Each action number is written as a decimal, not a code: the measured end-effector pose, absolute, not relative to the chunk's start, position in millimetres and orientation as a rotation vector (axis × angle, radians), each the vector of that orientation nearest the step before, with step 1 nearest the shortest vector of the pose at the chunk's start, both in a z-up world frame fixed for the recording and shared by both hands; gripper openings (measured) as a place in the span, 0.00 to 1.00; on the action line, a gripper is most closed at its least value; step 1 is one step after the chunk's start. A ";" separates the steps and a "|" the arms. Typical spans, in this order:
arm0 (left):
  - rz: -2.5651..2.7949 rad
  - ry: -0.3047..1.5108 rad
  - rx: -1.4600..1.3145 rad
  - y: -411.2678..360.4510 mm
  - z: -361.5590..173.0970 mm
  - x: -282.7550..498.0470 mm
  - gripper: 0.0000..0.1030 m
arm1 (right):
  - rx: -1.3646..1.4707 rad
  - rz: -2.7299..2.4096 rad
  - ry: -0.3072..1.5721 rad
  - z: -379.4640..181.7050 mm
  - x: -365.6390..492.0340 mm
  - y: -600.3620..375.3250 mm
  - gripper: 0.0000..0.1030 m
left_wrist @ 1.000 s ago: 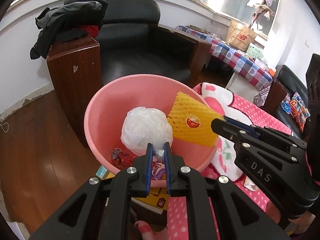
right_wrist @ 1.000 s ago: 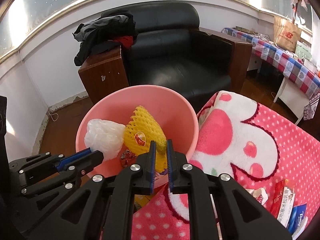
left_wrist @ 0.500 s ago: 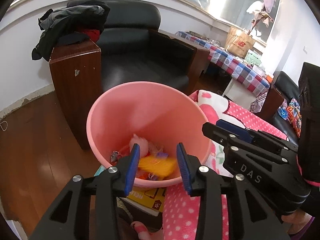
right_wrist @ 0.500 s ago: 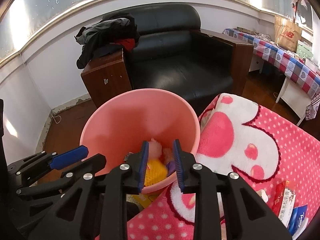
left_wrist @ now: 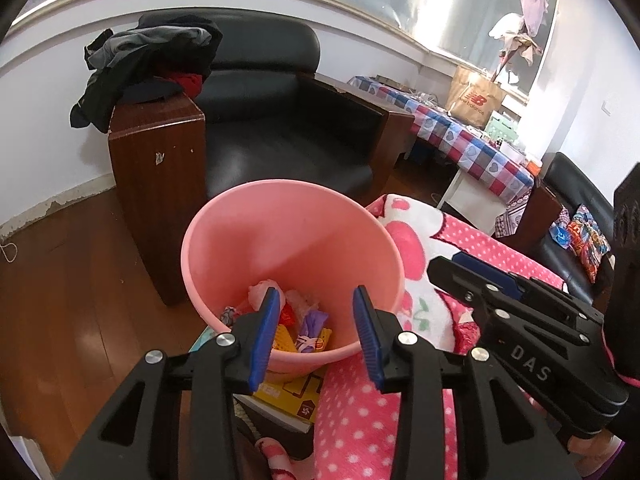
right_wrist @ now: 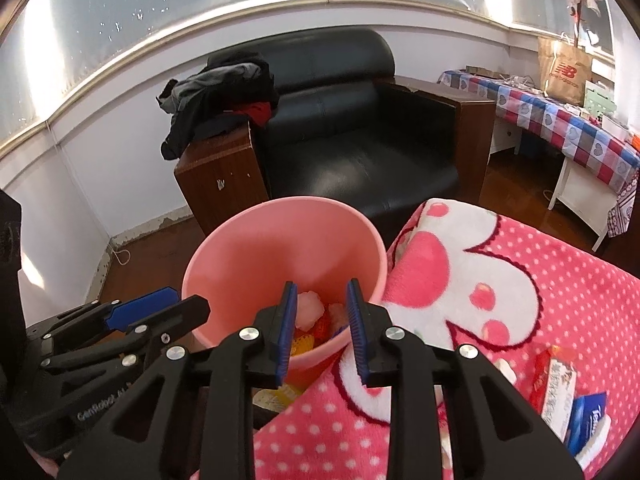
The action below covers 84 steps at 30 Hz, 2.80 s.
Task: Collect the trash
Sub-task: 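Move both grippers back over the remaining trash on the table, then grasp the pink paper packet with the left gripper while the right grasps the white foam strip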
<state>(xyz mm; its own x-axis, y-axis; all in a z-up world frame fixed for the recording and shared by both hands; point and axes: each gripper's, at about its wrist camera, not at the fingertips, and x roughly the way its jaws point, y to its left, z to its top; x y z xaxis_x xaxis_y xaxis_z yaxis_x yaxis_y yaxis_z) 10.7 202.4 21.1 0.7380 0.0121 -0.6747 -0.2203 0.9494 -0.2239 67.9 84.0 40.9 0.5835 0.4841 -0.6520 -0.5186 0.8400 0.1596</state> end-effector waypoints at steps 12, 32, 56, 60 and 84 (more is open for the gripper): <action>0.075 0.727 -0.263 168.1 30.1 -1.4 0.36 | -0.019 0.516 0.763 41.8 39.6 29.5 0.25; -0.071 0.739 -0.175 93.0 32.6 0.3 0.36 | 0.075 0.254 0.721 45.5 14.6 -104.7 0.25; -0.197 0.865 -0.113 42.1 -17.7 19.2 0.36 | 0.238 0.210 0.906 -28.3 -3.3 -170.6 0.25; -0.197 0.859 -0.108 39.2 -19.2 26.7 0.36 | 0.226 0.223 0.930 -36.7 -2.8 -161.7 0.25; -0.232 0.836 -0.101 30.1 -29.7 46.7 0.08 | 0.325 0.300 0.967 -49.5 4.6 -157.6 0.25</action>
<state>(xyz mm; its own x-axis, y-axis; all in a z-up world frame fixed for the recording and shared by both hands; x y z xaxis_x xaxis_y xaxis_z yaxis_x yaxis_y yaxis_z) 46.7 30.1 -29.7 0.6469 -0.2431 -0.7228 0.1642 0.9700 -0.1793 4.6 -157.6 -49.5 0.5341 0.3893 -0.7504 -0.1034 0.9111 0.3991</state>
